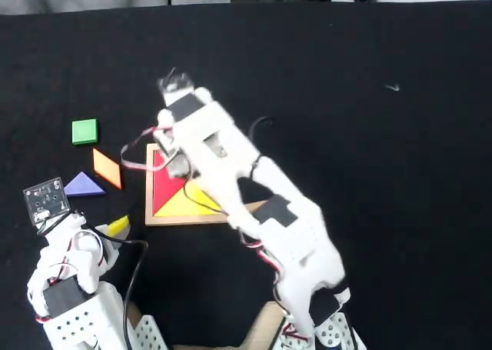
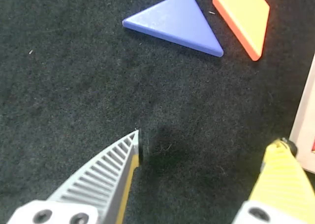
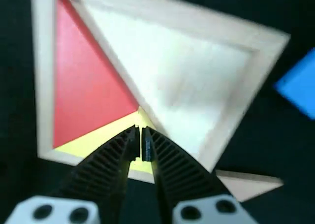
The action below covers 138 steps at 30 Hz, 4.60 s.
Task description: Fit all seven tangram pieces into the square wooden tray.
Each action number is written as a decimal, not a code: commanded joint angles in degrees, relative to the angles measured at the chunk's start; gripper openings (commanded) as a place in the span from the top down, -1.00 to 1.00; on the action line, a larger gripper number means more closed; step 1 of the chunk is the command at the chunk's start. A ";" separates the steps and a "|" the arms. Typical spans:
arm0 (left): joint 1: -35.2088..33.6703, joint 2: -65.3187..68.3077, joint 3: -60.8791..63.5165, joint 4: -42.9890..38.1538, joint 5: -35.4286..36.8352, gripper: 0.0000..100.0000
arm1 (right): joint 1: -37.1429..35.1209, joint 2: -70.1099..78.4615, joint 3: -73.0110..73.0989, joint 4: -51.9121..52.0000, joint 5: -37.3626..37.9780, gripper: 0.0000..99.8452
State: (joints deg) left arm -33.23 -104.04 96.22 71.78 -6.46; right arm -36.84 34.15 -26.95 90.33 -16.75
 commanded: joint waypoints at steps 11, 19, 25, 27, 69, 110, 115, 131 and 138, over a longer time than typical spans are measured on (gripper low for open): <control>-5.67 -0.44 -10.33 3.96 -0.70 0.23 | 12.92 -26.33 -8.75 8.53 20.40 0.98; -1.98 -0.44 -10.33 -5.27 -13.71 0.23 | 21.10 -37.23 -4.97 8.44 23.91 0.98; -2.07 -0.44 -9.98 -6.33 -8.44 0.23 | 25.32 -48.22 14.02 3.87 24.00 0.98; -2.07 -0.44 -10.51 -5.80 -6.42 0.23 | 27.16 -53.49 22.73 -1.05 24.00 0.98; 2.95 79.74 -50.68 -13.54 28.40 0.23 | 28.84 -76.53 97.71 -60.57 24.70 0.97; 1.63 99.16 -54.90 -27.96 48.35 0.33 | 28.75 -76.53 97.63 -60.31 24.70 0.97; 1.27 103.47 -56.75 -27.96 48.70 0.33 | 28.75 -76.53 97.63 -60.22 24.70 0.97; -0.31 105.58 -61.67 -24.70 48.35 0.48 | 28.75 -76.53 97.71 -60.22 24.70 0.97; -0.66 105.58 -63.78 -26.46 45.71 0.49 | 28.75 -76.53 97.71 -60.22 24.70 0.97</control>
State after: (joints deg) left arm -33.32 1.89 36.53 46.90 40.48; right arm -8.62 -40.66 71.16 30.90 8.66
